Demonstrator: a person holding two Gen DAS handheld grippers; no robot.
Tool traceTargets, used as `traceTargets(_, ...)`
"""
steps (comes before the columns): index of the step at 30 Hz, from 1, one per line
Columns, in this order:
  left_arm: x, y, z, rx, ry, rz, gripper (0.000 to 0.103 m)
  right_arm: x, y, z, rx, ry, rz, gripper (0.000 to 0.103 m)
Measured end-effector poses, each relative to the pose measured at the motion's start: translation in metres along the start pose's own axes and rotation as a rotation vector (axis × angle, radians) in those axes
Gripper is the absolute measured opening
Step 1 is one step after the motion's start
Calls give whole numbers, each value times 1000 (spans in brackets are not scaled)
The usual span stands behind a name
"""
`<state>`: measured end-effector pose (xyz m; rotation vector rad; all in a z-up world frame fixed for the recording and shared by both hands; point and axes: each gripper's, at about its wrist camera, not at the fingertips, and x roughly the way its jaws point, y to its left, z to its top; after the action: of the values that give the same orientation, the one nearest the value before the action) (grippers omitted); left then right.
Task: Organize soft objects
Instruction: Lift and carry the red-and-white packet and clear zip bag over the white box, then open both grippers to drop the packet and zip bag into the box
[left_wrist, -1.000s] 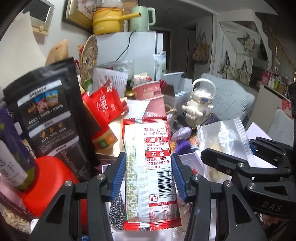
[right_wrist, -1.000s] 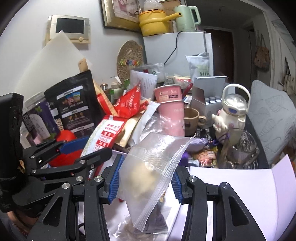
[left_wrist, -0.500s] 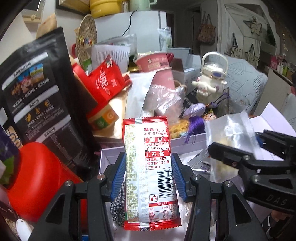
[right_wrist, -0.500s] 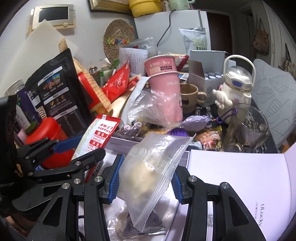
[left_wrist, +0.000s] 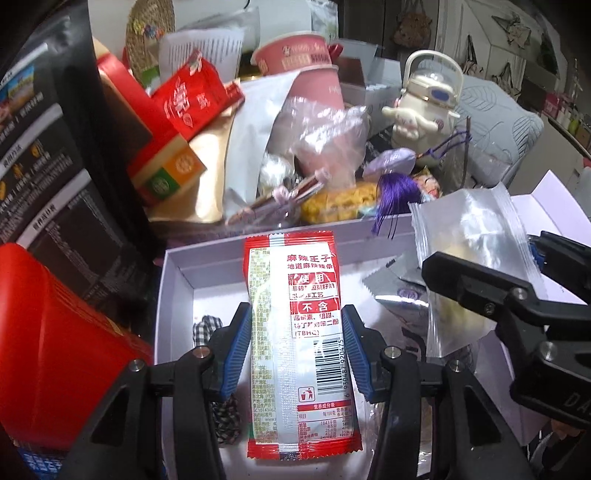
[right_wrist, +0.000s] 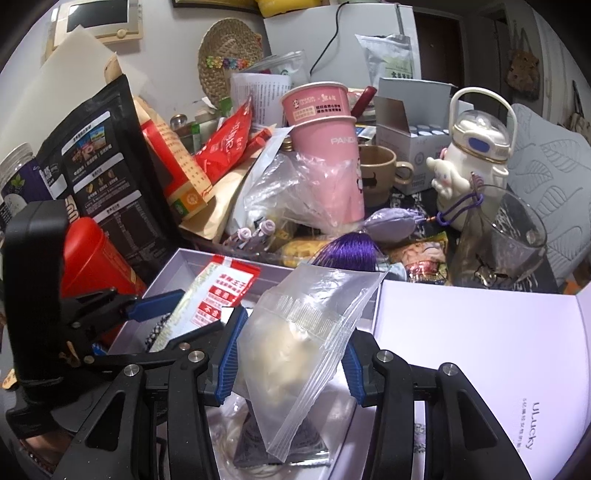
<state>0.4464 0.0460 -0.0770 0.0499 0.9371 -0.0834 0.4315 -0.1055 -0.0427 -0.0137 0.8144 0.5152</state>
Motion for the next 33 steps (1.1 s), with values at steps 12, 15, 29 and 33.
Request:
traceTargets(12,11,6,3,-65,49,-41,49,15,-7,-4,23,44,-14,49)
traceTargets(15,8,6,4,-67,40,-21,52,14,-9,-4,30,44,-12,50)
traceTargets(29,-16,13,9,-80,-29,37,73,5,-8,-1,28,62,-39,63)
traceTargets(33,-30,15,9,-81,-61,39,73,-6,-5,2,11,33,-48,67)
